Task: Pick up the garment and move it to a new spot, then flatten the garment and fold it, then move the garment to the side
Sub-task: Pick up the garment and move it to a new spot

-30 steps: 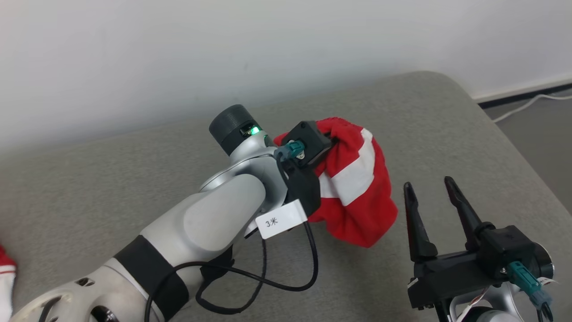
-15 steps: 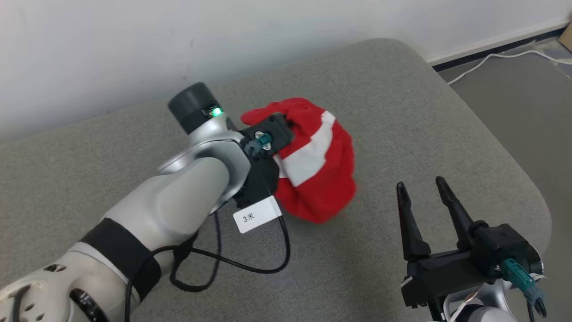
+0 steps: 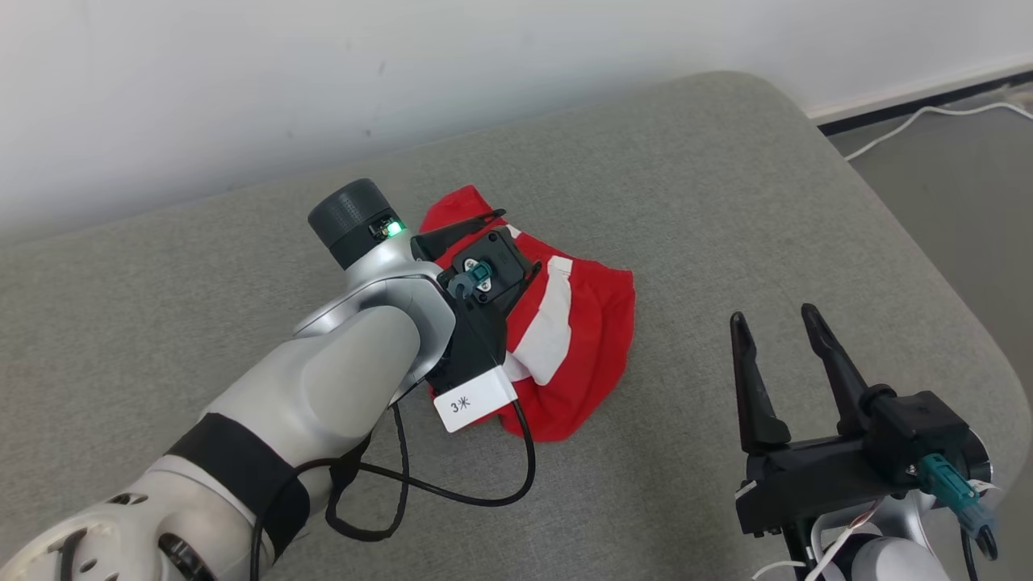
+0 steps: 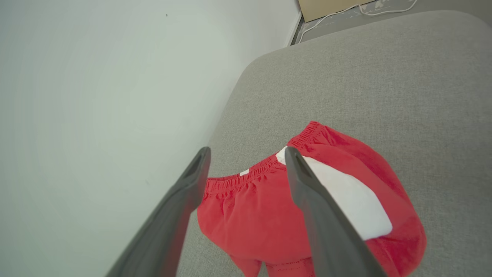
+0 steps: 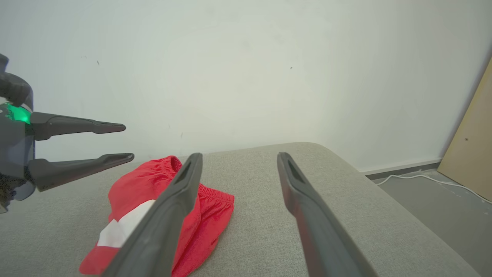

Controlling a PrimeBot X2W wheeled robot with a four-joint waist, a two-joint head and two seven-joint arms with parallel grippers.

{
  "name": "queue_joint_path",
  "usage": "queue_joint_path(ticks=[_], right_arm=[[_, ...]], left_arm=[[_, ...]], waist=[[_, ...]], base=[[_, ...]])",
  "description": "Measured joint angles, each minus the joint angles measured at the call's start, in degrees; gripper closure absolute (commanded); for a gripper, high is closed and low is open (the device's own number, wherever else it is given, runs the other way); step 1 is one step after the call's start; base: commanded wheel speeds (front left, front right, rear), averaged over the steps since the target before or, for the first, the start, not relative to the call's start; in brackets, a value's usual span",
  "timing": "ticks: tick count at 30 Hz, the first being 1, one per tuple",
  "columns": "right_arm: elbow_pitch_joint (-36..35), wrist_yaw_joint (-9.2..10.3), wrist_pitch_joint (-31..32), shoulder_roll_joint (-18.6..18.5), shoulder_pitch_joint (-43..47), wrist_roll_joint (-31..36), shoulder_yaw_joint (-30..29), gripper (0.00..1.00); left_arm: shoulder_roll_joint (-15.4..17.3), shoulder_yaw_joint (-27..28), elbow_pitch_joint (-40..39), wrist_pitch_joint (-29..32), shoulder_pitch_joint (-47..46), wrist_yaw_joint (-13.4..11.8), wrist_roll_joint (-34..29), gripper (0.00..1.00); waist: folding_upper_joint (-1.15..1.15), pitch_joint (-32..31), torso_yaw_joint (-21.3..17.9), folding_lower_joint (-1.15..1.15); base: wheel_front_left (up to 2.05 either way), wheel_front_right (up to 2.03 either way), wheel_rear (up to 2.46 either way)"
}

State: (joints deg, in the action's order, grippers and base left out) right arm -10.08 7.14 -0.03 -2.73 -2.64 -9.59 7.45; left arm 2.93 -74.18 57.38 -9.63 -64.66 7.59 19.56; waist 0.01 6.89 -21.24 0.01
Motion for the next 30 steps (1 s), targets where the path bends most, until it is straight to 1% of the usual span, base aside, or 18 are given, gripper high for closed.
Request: queue_joint_path(ticks=[3, 9, 12, 17, 22, 25, 30], right_arm=[[0.4, 0.0, -0.2, 0.0, -0.2, 0.0, -0.8, 0.0], [1.1, 0.0, -0.8, 0.0, 0.3, 0.0, -3.4, 0.0], [1.2, 0.0, -1.1, 0.0, 1.5, 0.0, -5.4, 0.0], [1.0, 0.0, -1.3, 0.1, 2.9, 0.2, -7.6, 0.0], [0.4, 0.0, -1.3, 0.1, 5.1, 0.6, -9.4, 0.0], [-0.1, 0.01, -1.1, 0.1, 5.3, 0.9, -8.4, 0.0], [-1.2, 0.01, -0.5, 0.2, 5.3, 1.1, -6.7, 0.0]], left_arm=[[-0.4, 0.1, 0.9, 0.0, 0.1, 0.0, 1.6, 0.0], [-0.8, 4.3, 1.7, 0.8, 4.7, 0.0, 7.9, 0.0], [-0.8, 6.8, 1.5, 0.4, 7.9, 0.0, 11.4, 0.0], [-0.8, 9.5, 0.8, -1.2, 12.1, -0.3, 15.1, 0.0], [-0.8, 8.9, 0.7, -0.9, 16.9, -0.3, 16.9, 0.0], [-0.8, 8.6, 0.7, -0.7, 19.0, -0.3, 17.2, 0.0], [-0.7, 8.3, 1.1, 0.7, 21.1, -0.3, 18.0, 0.0]], waist=[[0.0, -0.6, 1.1, 0.0], [0.0, -2.0, 3.9, 0.0], [0.0, -3.0, 5.5, -0.01], [0.0, -4.7, 8.5, -0.01], [0.0, -6.2, 11.6, -0.01], [0.0, -7.1, 13.0, -0.01], [-0.01, -7.8, 13.1, -0.02]], base=[[0.0, 0.0, 0.0], [0.0, 0.0, 0.0], [0.0, 0.0, 0.0], [0.0, 0.0, 0.0], [0.0, 0.0, 0.0], [0.0, 0.0, 0.0], [0.0, 0.0, 0.0]])
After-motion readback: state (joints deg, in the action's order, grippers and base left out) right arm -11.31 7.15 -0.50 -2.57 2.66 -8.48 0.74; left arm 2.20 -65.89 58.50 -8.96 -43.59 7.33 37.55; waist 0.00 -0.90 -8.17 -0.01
